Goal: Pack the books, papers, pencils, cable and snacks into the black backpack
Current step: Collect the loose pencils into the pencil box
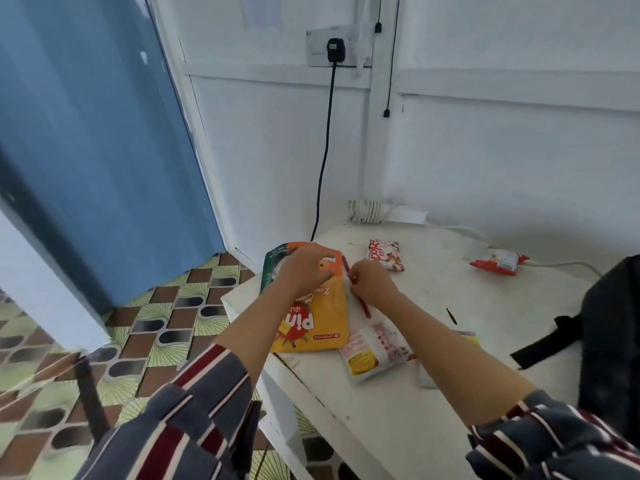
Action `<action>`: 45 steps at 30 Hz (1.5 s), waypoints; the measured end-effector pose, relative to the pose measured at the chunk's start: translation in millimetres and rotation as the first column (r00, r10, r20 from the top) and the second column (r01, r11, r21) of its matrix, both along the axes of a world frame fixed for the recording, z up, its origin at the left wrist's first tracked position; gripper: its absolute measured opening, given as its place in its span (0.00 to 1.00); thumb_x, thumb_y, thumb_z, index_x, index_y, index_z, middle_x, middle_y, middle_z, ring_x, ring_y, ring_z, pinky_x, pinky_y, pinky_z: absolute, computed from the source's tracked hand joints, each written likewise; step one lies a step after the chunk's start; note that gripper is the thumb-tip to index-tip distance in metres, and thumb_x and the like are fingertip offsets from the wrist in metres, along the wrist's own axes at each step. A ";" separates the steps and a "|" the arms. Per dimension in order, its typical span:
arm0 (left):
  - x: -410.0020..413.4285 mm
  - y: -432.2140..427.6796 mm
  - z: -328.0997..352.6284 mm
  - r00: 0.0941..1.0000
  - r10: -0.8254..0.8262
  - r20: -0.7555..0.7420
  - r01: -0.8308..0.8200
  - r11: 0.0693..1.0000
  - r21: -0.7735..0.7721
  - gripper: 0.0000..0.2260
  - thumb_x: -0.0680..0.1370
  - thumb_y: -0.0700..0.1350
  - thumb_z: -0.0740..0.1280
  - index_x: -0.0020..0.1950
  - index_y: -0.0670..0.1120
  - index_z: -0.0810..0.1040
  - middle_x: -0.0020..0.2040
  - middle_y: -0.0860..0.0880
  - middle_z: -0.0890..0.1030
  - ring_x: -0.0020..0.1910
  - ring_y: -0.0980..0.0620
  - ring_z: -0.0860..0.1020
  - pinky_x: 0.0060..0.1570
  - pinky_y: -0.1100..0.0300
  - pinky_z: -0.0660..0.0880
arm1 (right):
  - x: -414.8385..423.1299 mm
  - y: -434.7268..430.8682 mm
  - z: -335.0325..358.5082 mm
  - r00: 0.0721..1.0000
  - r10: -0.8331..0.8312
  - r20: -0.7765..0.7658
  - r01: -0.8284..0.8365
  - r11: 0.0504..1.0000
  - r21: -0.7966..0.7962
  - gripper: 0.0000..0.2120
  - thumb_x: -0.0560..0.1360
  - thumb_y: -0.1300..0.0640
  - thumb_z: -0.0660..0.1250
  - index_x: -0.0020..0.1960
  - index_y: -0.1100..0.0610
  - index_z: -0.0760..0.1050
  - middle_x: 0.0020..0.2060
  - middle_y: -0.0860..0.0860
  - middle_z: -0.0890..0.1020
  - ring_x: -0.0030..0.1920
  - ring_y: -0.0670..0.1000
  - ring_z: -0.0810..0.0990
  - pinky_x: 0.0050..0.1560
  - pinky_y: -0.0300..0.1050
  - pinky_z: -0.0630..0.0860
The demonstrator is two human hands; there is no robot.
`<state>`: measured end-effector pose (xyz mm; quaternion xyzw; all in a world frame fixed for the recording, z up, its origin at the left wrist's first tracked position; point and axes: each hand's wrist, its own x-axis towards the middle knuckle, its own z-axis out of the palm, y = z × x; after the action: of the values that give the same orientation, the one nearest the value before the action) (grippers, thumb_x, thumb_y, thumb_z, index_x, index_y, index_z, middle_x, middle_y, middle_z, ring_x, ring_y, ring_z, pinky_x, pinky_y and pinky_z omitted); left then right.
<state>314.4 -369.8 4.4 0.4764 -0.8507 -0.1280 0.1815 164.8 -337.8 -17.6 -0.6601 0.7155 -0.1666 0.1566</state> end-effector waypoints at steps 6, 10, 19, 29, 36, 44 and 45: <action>-1.0 -11.8 0.3 0.999 -0.037 0.011 0.037 0.999 -0.002 0.16 0.76 0.47 0.66 0.64 0.50 0.76 0.63 0.49 0.76 0.60 0.51 0.74 0.56 0.59 0.71 | 4.2 0.1 3.9 0.997 -0.067 0.037 0.070 0.995 -0.067 0.16 0.73 0.67 0.63 0.61 0.63 0.74 0.59 0.57 0.77 0.60 0.55 0.74 0.58 0.44 0.70; -14.3 -13.8 6.6 0.994 -0.107 0.019 0.108 0.993 -0.039 0.17 0.76 0.48 0.67 0.65 0.49 0.75 0.63 0.48 0.76 0.61 0.50 0.73 0.60 0.57 0.71 | -2.2 10.7 25.7 0.986 -0.136 0.100 0.154 0.969 -0.191 0.17 0.72 0.67 0.64 0.61 0.62 0.76 0.58 0.57 0.79 0.58 0.55 0.76 0.59 0.44 0.71; -113.5 34.9 34.4 0.907 -0.412 -0.085 0.409 0.911 -0.057 0.18 0.76 0.46 0.67 0.66 0.48 0.73 0.65 0.47 0.75 0.65 0.47 0.70 0.63 0.52 0.68 | -78.8 100.1 84.3 0.907 -0.387 0.166 0.420 0.864 -0.279 0.16 0.73 0.66 0.65 0.60 0.59 0.77 0.59 0.54 0.78 0.56 0.51 0.76 0.49 0.32 0.64; -269.7 188.9 70.2 0.650 -0.751 -0.114 0.740 0.660 -0.127 0.20 0.76 0.47 0.67 0.67 0.47 0.72 0.65 0.47 0.75 0.64 0.47 0.72 0.62 0.51 0.71 | -189.9 295.1 117.3 0.707 -0.676 0.206 0.699 0.625 -0.347 0.15 0.74 0.67 0.63 0.60 0.61 0.77 0.54 0.57 0.81 0.53 0.52 0.78 0.53 0.38 0.71; -374.5 344.3 77.9 0.477 -0.877 -0.060 0.858 0.480 -0.185 0.19 0.77 0.49 0.66 0.67 0.51 0.72 0.65 0.50 0.74 0.64 0.49 0.71 0.59 0.52 0.70 | -273.1 468.5 121.0 0.511 -0.842 0.175 0.824 0.421 -0.380 0.16 0.70 0.69 0.64 0.57 0.62 0.79 0.52 0.57 0.82 0.55 0.53 0.78 0.52 0.33 0.67; -463.0 485.3 33.9 0.366 -0.929 0.049 0.930 0.366 -0.002 0.20 0.77 0.49 0.64 0.69 0.48 0.71 0.68 0.48 0.71 0.66 0.47 0.69 0.62 0.52 0.69 | -349.0 619.0 86.7 0.364 -0.908 0.208 0.915 0.306 -0.264 0.16 0.70 0.69 0.68 0.57 0.63 0.79 0.50 0.59 0.82 0.48 0.57 0.81 0.52 0.47 0.78; -471.7 494.7 26.1 0.358 -0.932 0.063 0.933 0.360 0.024 0.20 0.77 0.50 0.64 0.69 0.48 0.71 0.69 0.48 0.71 0.66 0.48 0.69 0.63 0.52 0.69 | -356.2 628.8 80.4 0.356 -0.912 0.206 0.918 0.300 -0.258 0.17 0.70 0.70 0.68 0.58 0.63 0.78 0.50 0.59 0.82 0.47 0.57 0.81 0.50 0.46 0.79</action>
<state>-157.2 124.9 30.5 -0.0858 -0.9774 -0.1859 0.0533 -191.4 291.0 62.8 -0.1505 0.9221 -0.3494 -0.0713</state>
